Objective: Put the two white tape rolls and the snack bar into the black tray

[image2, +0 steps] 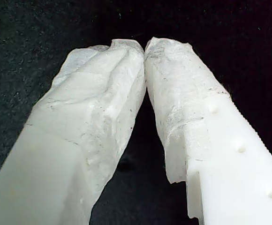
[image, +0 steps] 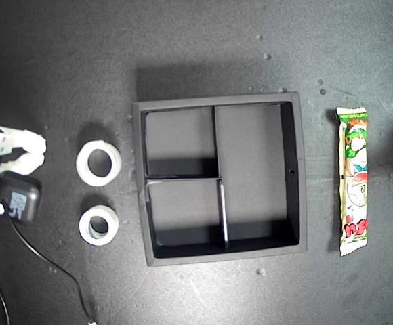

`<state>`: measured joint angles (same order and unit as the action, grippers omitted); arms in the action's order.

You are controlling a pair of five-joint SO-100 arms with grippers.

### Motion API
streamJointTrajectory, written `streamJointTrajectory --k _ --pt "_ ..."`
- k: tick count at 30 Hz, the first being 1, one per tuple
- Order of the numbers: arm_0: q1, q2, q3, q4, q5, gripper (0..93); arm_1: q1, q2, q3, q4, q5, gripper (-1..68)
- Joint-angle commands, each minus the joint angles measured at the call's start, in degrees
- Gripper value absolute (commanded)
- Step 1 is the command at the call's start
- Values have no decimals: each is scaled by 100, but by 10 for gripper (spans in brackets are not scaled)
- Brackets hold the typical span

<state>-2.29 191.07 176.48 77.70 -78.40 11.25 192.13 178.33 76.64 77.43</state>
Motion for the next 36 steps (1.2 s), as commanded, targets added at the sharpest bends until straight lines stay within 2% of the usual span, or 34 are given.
streamJointTrajectory --k 1,4,6,8,11,15,18,20,24,27,29,31,33,36 --pt "-193 299 334 105 -677 1 343 -26 70 -62 -527 -1" --pt "-141 299 334 -281 -1107 0 308 -26 70 -237 -457 -2" --pt "18 299 334 -308 -1512 0 483 -26 70 -281 -431 -3" --pt "149 299 334 -316 -1635 0 624 -26 70 -308 -352 -3" --pt "378 299 334 -650 -1169 0 694 -26 70 -431 -290 -3" --pt "976 299 334 -870 -1257 0 686 -26 70 -721 -18 -4" --pt "1248 290 334 -1591 -747 0 606 -26 70 -1002 70 -4" --pt "1380 290 334 -1863 -686 0 545 -26 70 -1310 -70 -4" --pt "1213 281 185 -1125 -984 0 431 -26 -44 -2153 -905 -4" --pt "1002 290 -536 -255 -668 3 466 -26 -729 -2259 -1652 -4" --pt "782 299 -1011 -18 -299 15 510 -62 -1274 -2443 -2224 -3" --pt "624 -44 -1503 -62 97 33 492 -132 -1679 -2865 -2698 0" --pt "545 -1107 -2162 -308 492 49 439 -475 -2039 -3173 -2918 33" --pt "527 -3217 -3472 -782 1169 79 97 -2285 -3085 -3577 -3199 88"
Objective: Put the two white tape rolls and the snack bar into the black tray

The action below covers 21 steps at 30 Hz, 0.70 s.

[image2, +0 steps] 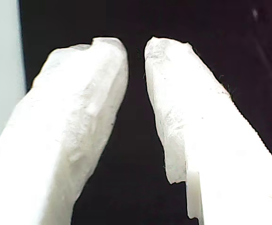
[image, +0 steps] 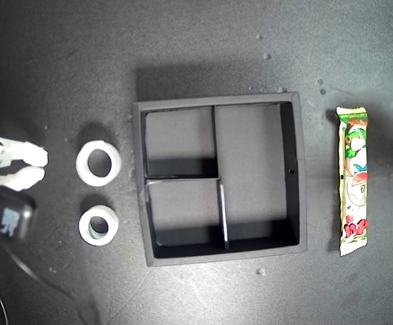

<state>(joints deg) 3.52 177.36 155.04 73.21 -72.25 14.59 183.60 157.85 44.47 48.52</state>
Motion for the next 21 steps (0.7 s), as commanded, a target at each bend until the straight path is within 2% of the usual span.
streamJointTrajectory --k 1,4,9,15,21 --pt "-35 -2487 -1775 -439 800 89 -378 -2162 -1573 -308 -413 100" --pt "9 -3955 -2707 -624 1389 109 -773 -4140 -3270 536 -765 126" --pt "158 -5159 -2900 -1169 1731 132 -1371 -6170 -4755 2004 -1204 183" --pt "360 -6179 -3164 -1573 2004 135 -2180 -7022 -4948 2232 -1485 211" --pt "439 -6715 -3472 -1626 2057 132 -2558 -7515 -4852 2048 -1459 230"
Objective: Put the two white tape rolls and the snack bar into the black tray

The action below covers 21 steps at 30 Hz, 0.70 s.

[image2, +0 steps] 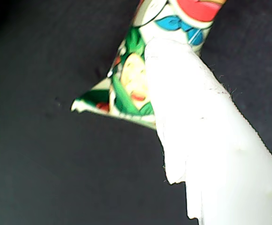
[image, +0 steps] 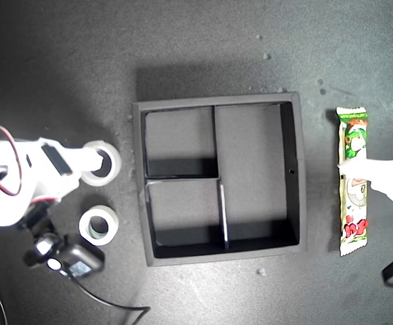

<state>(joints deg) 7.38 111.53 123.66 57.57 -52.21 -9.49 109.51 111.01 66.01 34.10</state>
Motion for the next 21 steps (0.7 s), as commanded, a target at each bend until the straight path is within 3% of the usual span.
streamJointTrajectory --k 1,14,21 --pt "62 -193 -369 -62 53 132 -185 -167 -158 -132 -9 231" --pt "-132 -1002 -413 -237 123 124 -299 -1169 272 -554 -53 262" --pt "-483 -1494 -70 -905 246 102 -457 -1204 1002 -1433 149 218"
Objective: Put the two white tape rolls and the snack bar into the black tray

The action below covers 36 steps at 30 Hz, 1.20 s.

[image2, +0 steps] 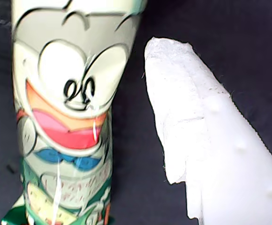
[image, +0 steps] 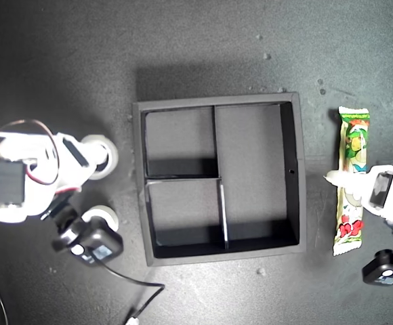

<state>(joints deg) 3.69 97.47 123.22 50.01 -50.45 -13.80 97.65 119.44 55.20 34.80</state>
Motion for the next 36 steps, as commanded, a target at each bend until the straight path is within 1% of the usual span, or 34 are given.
streamJointTrajectory --k 1,4,5,6,7,9,11,13,19,22,24,26,29,31,33,36 --pt "-149 -88 -35 -149 97 94 -53 -44 255 -519 105 208" --pt "-281 -97 -35 -132 105 54 -79 -325 308 -861 149 177" --pt "-281 -88 -53 -114 97 40 -70 -457 264 -932 149 154" --pt "-290 -79 -132 0 70 20 -62 -615 185 -958 149 114" --pt "-290 -53 -255 185 53 4 -35 -765 114 -976 141 82" --pt "-237 105 -598 668 18 0 -18 -826 26 -940 88 28" --pt "-193 360 -1055 1248 70 0 0 -826 -88 -809 -9 15" --pt "-193 650 -1608 1854 193 0 -26 -826 -369 -404 -132 13" --pt "-563 1099 -3524 3445 835 0 -141 -747 -1890 1740 -571 9" --pt "-721 835 -4588 3955 1116 0 -158 -747 -2979 2514 -949 7" --pt "-729 475 -5186 4078 1230 0 -114 -817 -3806 2733 -1318 4" --pt "-677 -79 -5730 4096 1318 0 0 -844 -4386 2470 -1767 2" --pt "-571 -1107 -6601 4096 1354 0 193 -976 -4746 1547 -2276 0" --pt "-466 -1846 -7251 4192 1318 0 272 -1336 -5124 1107 -2452 0" --pt "-352 -2558 -7937 4421 1248 0 281 -1898 -5757 888 -2566 0" --pt "-220 -3630 -9202 5019 1134 0 211 -2821 -6926 844 -2663 0"
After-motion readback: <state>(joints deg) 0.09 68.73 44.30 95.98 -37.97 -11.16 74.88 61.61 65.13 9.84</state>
